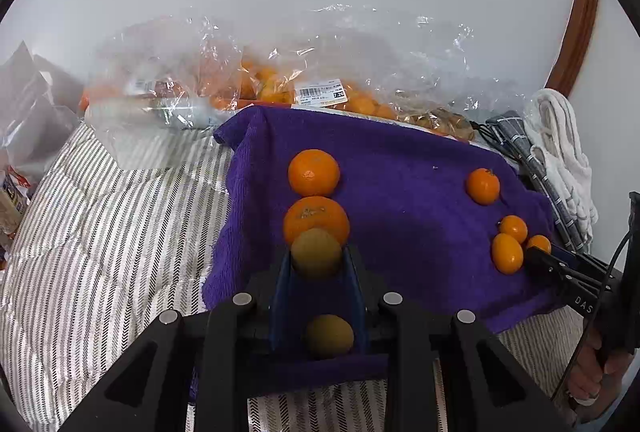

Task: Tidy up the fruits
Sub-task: 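Carry the left tool's green fruit over the towel while the right tool carries its orange, then open the left tool on the towel while the right tool releases its orange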

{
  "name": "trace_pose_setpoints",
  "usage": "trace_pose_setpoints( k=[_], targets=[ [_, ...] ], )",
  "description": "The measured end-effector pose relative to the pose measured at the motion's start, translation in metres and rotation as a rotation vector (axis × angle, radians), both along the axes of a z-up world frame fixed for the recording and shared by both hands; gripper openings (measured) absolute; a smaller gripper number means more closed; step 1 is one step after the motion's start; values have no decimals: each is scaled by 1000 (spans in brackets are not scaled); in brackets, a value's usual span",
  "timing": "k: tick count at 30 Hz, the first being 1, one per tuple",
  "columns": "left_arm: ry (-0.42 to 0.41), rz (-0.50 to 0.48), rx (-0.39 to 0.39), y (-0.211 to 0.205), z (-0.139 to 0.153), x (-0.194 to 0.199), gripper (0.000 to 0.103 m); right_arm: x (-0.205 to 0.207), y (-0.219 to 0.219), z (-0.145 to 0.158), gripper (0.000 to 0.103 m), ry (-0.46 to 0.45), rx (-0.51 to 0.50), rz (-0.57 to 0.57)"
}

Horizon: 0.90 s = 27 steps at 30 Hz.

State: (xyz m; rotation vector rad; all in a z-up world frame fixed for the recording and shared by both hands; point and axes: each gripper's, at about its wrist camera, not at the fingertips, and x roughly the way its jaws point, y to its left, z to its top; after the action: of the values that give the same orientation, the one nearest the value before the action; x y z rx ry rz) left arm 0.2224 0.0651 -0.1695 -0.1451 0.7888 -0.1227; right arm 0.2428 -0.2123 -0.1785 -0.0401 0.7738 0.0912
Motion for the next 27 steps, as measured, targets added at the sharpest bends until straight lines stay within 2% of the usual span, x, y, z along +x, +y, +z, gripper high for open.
trace_pose_setpoints(
  k=[13, 19, 22, 24, 27],
  targets=[
    [21, 8, 3, -2, -2, 3, 26, -3, 8, -3, 35, -20, -44, 15],
    [20, 12, 1, -2, -2, 2, 26, -4, 5, -2, 36, -22, -17, 14],
    [23, 15, -1, -1, -1, 2, 26, -6, 3, 0, 41, -21, 5, 14],
    [23, 19, -9, 1, 0, 2, 26, -8, 3, 3, 50, -23, 19, 27],
    [16, 23, -43, 4, 4, 0, 40, -13, 4, 10, 62, -37, 13, 6]
  ],
)
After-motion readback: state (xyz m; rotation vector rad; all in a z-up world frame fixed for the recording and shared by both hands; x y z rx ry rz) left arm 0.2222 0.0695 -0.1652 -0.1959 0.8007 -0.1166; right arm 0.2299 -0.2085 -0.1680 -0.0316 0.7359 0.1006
